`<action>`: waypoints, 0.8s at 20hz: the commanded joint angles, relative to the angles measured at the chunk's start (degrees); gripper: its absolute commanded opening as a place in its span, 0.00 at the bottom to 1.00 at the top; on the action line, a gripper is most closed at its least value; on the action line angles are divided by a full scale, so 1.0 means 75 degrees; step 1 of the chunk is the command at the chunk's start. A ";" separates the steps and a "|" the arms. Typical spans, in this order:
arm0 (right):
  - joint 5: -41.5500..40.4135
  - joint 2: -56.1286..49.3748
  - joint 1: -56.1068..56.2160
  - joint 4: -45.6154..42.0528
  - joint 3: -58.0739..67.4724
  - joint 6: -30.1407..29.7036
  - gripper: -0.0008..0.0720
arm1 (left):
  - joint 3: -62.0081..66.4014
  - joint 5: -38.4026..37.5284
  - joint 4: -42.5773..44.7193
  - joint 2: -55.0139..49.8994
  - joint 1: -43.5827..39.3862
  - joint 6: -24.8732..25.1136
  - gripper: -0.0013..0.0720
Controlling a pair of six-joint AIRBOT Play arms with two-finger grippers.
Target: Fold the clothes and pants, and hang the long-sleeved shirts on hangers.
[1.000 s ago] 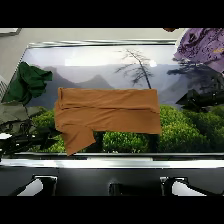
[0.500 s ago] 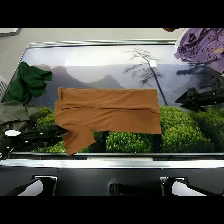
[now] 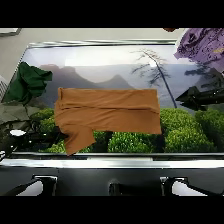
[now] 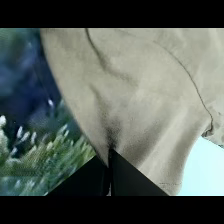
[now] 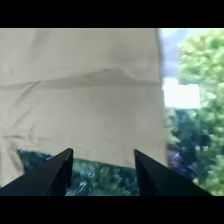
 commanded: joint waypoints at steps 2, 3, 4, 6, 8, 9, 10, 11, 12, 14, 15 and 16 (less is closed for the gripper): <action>0.0329 -0.0551 -0.0463 -0.0157 -0.0271 0.0006 0.70 | 0.0009 -0.0146 -0.0073 -0.0003 -0.0009 0.0009 0.04; 0.0370 -0.0761 -0.0425 -0.0114 -0.0583 -0.0052 0.70 | 0.0009 -0.0149 -0.0076 -0.0003 -0.0012 0.0009 0.04; 0.0370 -0.0930 -0.0335 -0.0087 -0.0927 -0.0178 0.70 | 0.0009 -0.0172 -0.0076 -0.0003 -0.0009 0.0009 0.04; 0.0160 -0.1148 -0.0064 -0.0102 -0.1673 -0.0525 0.70 | 0.0009 -0.0230 -0.0076 -0.0003 -0.0009 0.0012 0.04; -0.0329 -0.1198 0.0137 -0.0114 -0.2317 -0.0816 0.69 | 0.0012 -0.0224 -0.0073 -0.0003 -0.0009 0.0020 0.04; -0.0533 -0.1198 0.0172 -0.0108 -0.2591 -0.0927 0.69 | 0.0012 -0.0224 -0.0073 -0.0003 -0.0009 0.0017 0.04; -0.0670 -0.1198 0.0169 -0.0152 -0.2801 -0.0970 0.69 | 0.0012 -0.0230 -0.0073 -0.0003 -0.0009 0.0015 0.04; -0.0755 -0.1198 0.0154 -0.0312 -0.2967 -0.1005 0.69 | 0.0012 -0.0230 -0.0073 -0.0003 -0.0009 0.0015 0.04; -0.0784 -0.1198 0.0154 -0.0434 -0.3083 -0.1032 0.69 | 0.0012 -0.0230 -0.0073 -0.0003 -0.0009 0.0015 0.04; -0.0819 -0.1198 0.0154 -0.0326 -0.3261 -0.1180 0.69 | 0.0012 -0.0230 -0.0073 -0.0003 -0.0009 0.0015 0.04; -0.0839 -0.1198 0.0154 -0.0198 -0.3334 -0.1274 0.68 | 0.0012 -0.0230 -0.0073 -0.0003 -0.0009 0.0012 0.04; -0.0871 -0.1198 0.0157 -0.0134 -0.3383 -0.1317 0.68 | 0.0012 -0.0230 -0.0073 -0.0003 -0.0009 0.0015 0.04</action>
